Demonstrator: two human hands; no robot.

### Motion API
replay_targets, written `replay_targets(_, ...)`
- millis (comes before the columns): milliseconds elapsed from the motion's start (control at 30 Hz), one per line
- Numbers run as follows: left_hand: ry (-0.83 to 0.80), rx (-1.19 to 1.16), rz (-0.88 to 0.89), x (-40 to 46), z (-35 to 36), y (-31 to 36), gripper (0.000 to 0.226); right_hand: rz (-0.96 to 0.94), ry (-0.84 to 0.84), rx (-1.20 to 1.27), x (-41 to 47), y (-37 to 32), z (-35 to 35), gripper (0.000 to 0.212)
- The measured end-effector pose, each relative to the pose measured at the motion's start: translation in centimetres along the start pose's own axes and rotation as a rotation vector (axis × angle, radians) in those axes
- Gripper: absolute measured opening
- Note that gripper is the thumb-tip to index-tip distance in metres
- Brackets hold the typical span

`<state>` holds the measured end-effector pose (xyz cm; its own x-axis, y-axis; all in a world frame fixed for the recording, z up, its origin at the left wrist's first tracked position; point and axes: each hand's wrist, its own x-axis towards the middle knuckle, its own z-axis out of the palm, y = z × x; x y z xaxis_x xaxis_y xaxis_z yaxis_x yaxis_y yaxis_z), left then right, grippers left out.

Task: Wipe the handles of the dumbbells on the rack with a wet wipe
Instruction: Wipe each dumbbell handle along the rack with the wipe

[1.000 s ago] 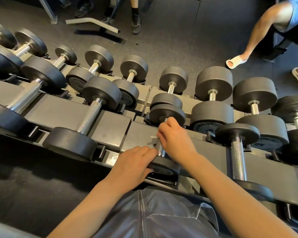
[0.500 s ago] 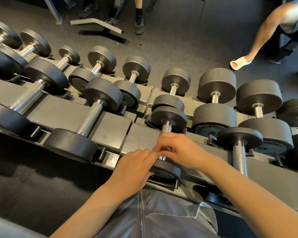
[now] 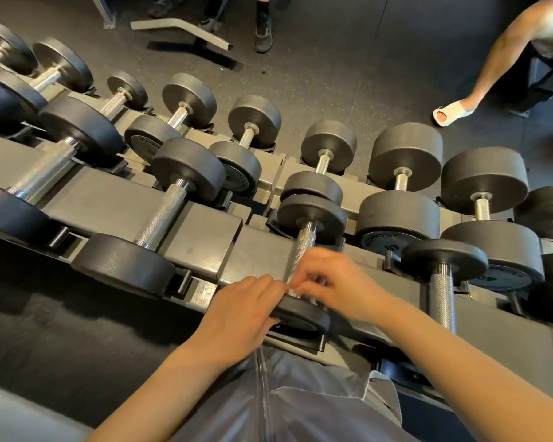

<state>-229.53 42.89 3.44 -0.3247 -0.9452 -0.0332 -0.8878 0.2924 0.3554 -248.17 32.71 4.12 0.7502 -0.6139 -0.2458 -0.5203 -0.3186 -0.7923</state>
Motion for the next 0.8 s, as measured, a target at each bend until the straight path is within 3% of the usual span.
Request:
replay_targets(67,-0.004,-0.002,0.007,0.1,0.0,-0.1,0.053,-0.034,-0.042,0.082,-1.0,-0.2,0.7,0.006)
replay_targets(133,-0.011,-0.012,0.005,0.1,0.1,-0.2,0.054,-0.054,0.025,0.046,-0.8,0.5,0.9,0.004)
replay_targets(300,-0.023,-0.058,-0.01,0.2,-0.1,-0.1,0.058,0.112,0.59,0.019,2.6,2.2,1.2,0.004)
replay_targets(400,-0.078,-0.142,-0.012,0.2,-0.2,-0.2,0.052,0.238,0.722,0.045,3.5,2.0,2.1,0.005)
replay_targets(467,-0.133,-0.339,-0.152,-0.1,-0.4,-0.1,0.046,0.23,0.647,0.061,2.7,1.5,1.9,0.006)
replay_targets(567,-0.131,-0.641,-0.444,-0.9,0.0,-0.2,0.05,0.027,0.233,-0.01,0.9,0.2,0.6,0.006)
replay_targets(667,-0.153,-0.521,-0.407,-1.1,0.4,-0.4,0.035,-0.085,-0.111,-0.09,0.5,-1.2,0.0,0.006)
replay_targets(800,-0.191,-0.392,-0.298,-0.4,-0.4,-0.5,0.029,-0.136,-0.142,-0.292,3.0,-1.1,-1.1,0.009)
